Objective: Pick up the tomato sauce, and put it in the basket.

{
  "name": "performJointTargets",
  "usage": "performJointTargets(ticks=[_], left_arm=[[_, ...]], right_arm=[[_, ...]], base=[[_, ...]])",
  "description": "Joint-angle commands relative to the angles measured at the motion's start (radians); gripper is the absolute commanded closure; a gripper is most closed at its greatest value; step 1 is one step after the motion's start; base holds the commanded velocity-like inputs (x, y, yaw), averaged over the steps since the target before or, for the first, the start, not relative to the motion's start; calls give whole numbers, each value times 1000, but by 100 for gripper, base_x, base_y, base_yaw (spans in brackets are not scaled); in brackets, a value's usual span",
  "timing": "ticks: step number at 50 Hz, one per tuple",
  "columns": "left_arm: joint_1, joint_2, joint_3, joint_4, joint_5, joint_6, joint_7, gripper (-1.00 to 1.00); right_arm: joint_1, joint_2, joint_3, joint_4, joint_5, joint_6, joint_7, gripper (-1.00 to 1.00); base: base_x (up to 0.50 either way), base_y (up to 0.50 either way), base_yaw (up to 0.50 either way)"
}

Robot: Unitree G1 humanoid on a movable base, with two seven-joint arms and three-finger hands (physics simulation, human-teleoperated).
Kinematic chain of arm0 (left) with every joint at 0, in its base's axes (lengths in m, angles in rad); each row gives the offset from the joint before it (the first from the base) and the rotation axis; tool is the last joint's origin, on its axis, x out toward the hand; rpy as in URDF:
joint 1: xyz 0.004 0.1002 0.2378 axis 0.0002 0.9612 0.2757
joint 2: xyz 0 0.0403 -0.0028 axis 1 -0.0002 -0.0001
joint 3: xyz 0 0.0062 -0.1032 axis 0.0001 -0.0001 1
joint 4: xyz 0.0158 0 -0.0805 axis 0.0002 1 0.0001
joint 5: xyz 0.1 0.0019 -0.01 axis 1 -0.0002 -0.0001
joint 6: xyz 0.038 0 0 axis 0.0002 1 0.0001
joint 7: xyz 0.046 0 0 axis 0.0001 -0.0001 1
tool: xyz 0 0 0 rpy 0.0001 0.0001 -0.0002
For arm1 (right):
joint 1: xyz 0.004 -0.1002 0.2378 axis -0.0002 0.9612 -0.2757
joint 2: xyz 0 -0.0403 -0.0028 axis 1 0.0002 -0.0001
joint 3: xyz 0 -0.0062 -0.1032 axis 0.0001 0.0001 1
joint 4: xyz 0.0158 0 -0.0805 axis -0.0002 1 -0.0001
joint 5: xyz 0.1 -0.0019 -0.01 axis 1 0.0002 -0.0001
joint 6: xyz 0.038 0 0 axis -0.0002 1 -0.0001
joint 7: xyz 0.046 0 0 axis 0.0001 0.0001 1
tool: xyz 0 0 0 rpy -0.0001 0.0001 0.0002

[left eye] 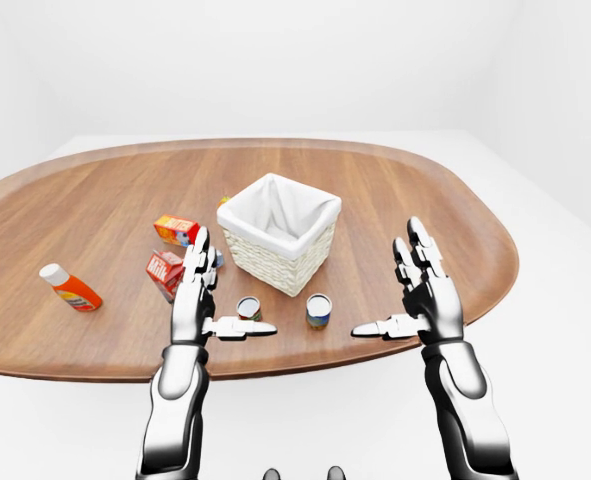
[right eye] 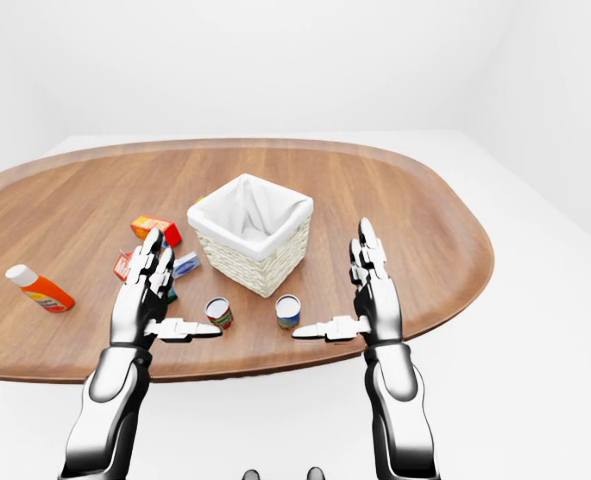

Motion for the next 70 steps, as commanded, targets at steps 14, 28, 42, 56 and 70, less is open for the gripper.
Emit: performJointTargets(ticks=[14,28,42,56,70], left_arm=[[7,1,-4,-20,-4,0,-6,-100],[15,1,-4,-37,-4,0,-8,-100],[12,1,-4,-36,-4,0,-8,-100],[7,1,-5,-15,0,0,-5,-100],[10,1,-7,-12,3,0,-6,-100]], right_arm=[[-13,1,-1,0,-12,0,-12,-100],[9,2,1,-32,23,0,18,-100],[-4,2,-3,-22,12,0,5,-100],[0,5,4,-9,4,0,-4,-100],[3,5,6,-13,2,0,-7,-100]], base=[[11,0,0],[14,0,0],[38,0,0],[0,0,0],[0,0,0]])
